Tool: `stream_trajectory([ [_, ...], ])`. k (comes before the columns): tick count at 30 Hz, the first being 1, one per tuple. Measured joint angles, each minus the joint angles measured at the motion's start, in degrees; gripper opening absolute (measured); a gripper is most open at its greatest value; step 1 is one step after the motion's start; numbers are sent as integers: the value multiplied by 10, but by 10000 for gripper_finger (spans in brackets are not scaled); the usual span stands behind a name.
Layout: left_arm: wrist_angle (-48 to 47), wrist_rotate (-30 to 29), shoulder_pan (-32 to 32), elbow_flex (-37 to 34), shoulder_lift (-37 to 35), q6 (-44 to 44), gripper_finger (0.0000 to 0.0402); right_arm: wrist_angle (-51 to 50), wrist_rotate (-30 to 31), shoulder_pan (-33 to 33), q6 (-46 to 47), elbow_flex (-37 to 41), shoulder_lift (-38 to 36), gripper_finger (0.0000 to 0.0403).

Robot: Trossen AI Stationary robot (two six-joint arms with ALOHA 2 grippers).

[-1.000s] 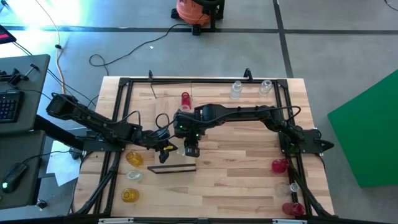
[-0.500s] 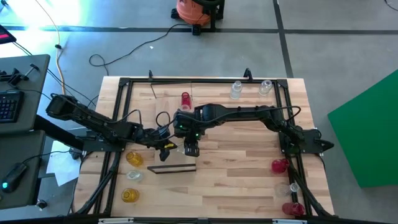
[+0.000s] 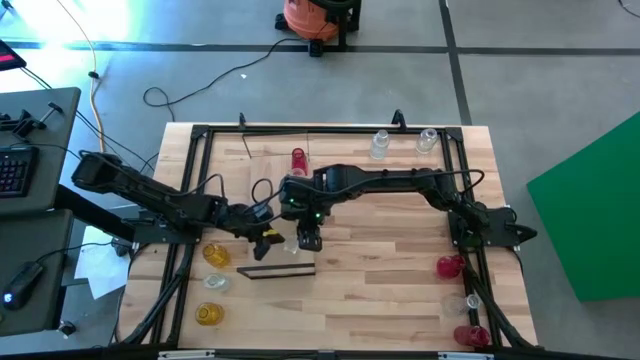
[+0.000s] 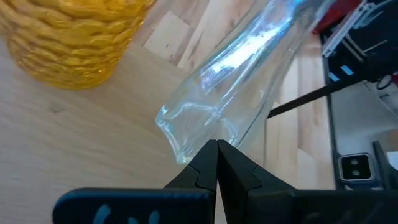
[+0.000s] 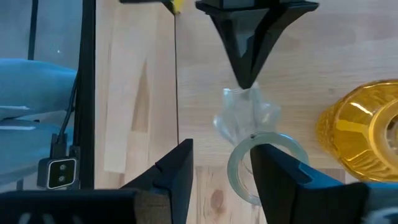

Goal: Sort vases onto shelf
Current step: Put the transparent vase on the shelf aligned with the other transparent vase

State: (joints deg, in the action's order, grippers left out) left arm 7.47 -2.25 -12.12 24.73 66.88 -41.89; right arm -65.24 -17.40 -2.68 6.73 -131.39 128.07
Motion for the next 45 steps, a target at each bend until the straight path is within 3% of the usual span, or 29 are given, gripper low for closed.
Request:
stream_trajectory([
  [7, -30, 10, 0, 0, -23, -1, 0, -8, 14, 0, -12, 0, 0, 138],
  [10, -33, 10, 0, 0, -23, -5, 0, -7, -9, -1, -18, 0, -1, 138],
  [13, -33, 11, 0, 0, -23, -5, 0, -17, 21, -3, -25, 0, -1, 138],
  [32, -34, 3, 0, 0, -23, 1, 0, 56, -14, 0, 3, -18, 0, 138],
  [40, -40, 3, 0, 1, -42, 6, 0, 3, 80, 3, 6, -37, -20, 135],
  [45, -97, -3, 0, 0, -102, 7, 0, -113, 163, 5, 8, -37, -26, 94],
])
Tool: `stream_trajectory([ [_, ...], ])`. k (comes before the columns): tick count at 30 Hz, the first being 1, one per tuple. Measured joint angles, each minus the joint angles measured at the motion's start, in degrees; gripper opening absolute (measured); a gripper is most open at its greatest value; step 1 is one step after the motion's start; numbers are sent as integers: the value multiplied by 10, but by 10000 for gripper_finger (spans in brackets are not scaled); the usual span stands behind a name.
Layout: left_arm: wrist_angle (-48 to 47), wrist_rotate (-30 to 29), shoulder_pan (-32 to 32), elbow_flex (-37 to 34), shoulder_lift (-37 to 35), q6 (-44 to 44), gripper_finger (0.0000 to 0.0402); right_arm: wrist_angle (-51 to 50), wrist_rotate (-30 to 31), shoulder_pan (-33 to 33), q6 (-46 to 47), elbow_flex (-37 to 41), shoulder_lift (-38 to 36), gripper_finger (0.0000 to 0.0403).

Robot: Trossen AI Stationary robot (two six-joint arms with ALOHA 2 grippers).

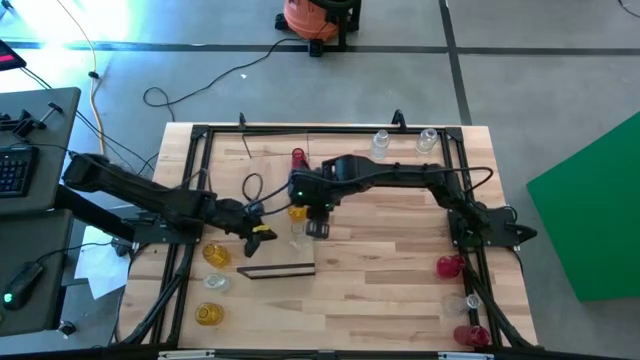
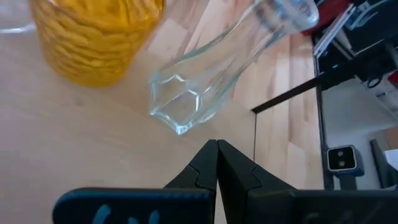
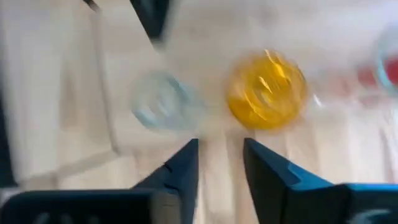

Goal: Sort vases onto shelf
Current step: Put the transparent vase on the shelf aligned with the other transparent vase

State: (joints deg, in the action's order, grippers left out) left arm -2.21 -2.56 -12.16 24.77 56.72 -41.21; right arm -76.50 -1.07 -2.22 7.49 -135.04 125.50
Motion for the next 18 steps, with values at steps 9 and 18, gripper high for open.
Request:
stream_trajectory([
  [9, -93, -70, 0, 0, -164, 5, 0, -14, 16, -10, 36, 10, -1, 13],
  [18, -132, -96, 0, 0, -315, 16, 0, -13, -8, -33, 131, 10, 2, 1],
])
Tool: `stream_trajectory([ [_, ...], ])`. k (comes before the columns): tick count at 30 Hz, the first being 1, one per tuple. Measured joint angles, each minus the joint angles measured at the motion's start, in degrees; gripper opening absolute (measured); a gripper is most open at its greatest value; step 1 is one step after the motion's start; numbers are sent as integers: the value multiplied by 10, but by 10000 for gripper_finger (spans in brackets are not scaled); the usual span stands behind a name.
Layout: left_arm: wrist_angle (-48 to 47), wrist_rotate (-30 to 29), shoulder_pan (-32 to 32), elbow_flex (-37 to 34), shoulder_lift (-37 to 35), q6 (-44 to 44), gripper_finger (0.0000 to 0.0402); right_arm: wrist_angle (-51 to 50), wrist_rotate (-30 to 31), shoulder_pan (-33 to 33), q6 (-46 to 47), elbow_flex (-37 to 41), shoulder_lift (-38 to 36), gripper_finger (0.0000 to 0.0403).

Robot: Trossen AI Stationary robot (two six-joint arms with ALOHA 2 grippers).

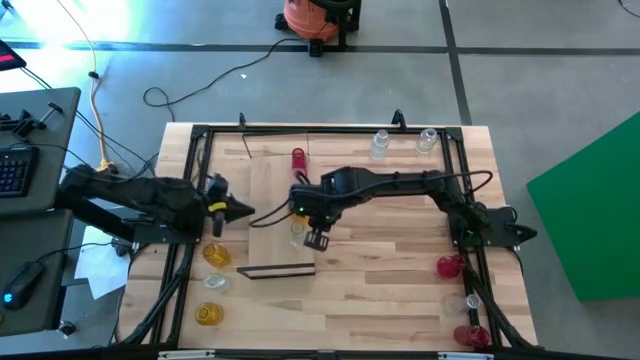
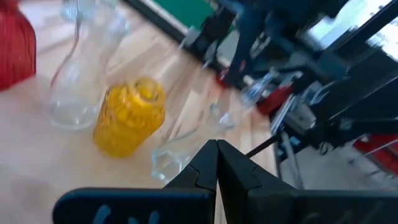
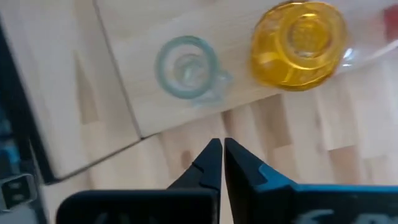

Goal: Sort vases onto shelf
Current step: Put the transparent vase on the shelf aligned with the other transparent vase

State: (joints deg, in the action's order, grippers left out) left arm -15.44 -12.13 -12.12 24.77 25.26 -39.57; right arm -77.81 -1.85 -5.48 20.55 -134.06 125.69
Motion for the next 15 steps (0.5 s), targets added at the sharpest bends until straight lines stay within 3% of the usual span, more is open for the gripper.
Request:
stream_trajectory([
  [6, 0, -5, 0, 0, -47, 16, 0, 24, -40, -6, 58, 0, 7, 0],
  [15, 2, 13, 0, 0, -56, 32, 0, 32, -57, -6, 77, 0, 48, 0],
])
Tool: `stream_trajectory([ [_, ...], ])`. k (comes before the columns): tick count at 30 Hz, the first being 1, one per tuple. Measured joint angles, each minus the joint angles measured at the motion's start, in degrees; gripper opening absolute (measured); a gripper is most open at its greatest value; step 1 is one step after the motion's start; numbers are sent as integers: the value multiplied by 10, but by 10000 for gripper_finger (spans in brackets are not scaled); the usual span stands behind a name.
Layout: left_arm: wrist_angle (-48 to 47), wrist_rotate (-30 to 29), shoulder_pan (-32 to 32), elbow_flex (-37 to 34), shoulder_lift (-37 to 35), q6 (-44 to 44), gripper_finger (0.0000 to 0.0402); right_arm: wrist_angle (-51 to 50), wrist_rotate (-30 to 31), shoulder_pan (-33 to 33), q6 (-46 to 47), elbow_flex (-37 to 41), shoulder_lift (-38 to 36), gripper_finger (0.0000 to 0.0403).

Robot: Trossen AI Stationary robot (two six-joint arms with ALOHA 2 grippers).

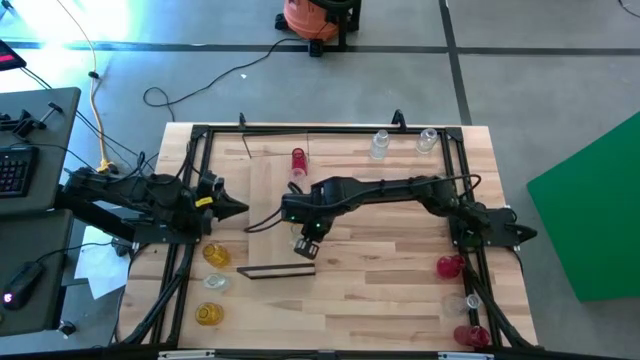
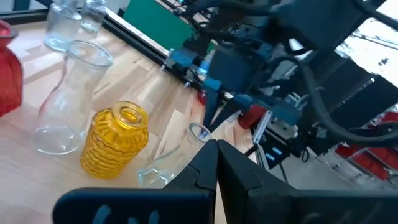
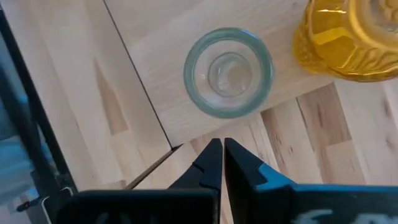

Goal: Sort vases onto shelf
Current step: Put the transparent vase on the shelf aligned with the other transparent vase

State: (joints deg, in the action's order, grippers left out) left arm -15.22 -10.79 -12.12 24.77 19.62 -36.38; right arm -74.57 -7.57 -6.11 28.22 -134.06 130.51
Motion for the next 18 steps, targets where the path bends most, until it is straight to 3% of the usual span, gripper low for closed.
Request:
stream_trajectory([
  [18, 5, 30, 0, 0, 0, 11, 0, 57, -6, 14, -15, 0, 37, 0],
])
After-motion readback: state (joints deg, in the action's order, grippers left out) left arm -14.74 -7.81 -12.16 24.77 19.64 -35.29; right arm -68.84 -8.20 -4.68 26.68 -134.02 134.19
